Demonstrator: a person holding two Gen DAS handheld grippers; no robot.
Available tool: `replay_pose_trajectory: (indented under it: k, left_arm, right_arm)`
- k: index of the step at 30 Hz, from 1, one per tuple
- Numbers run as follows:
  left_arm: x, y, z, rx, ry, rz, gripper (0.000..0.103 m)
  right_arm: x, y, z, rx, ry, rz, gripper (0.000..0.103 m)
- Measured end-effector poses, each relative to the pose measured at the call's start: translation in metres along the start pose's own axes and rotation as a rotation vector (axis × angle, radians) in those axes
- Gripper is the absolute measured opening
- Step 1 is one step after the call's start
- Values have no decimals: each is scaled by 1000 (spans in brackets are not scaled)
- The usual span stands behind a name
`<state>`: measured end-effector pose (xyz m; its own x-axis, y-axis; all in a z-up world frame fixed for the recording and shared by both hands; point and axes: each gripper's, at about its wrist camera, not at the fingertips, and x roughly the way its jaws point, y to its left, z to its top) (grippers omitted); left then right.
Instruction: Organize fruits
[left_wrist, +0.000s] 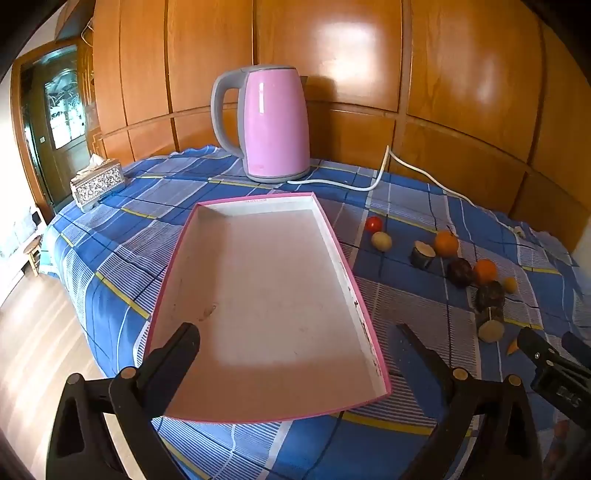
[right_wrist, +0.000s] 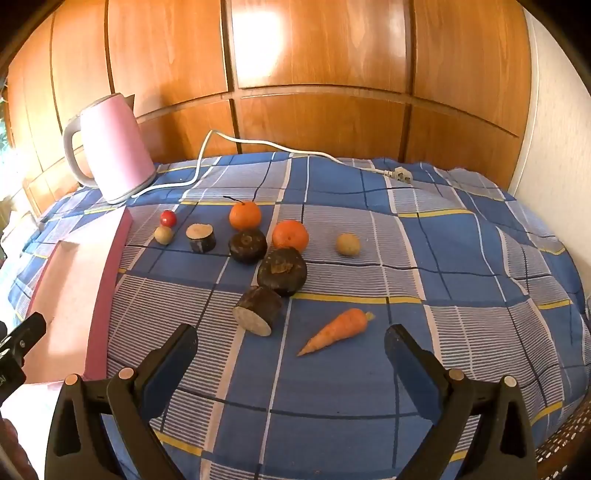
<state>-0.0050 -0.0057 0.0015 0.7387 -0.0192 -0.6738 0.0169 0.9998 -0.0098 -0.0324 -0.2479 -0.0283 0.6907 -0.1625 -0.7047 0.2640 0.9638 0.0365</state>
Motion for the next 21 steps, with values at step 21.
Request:
replay_pose_trajectory:
  k: [21]
  left_arm:
    - [-6,0,2,-4,-8,-17,103]
  right_arm:
    - [-10,9,0,-33,-28,12,103]
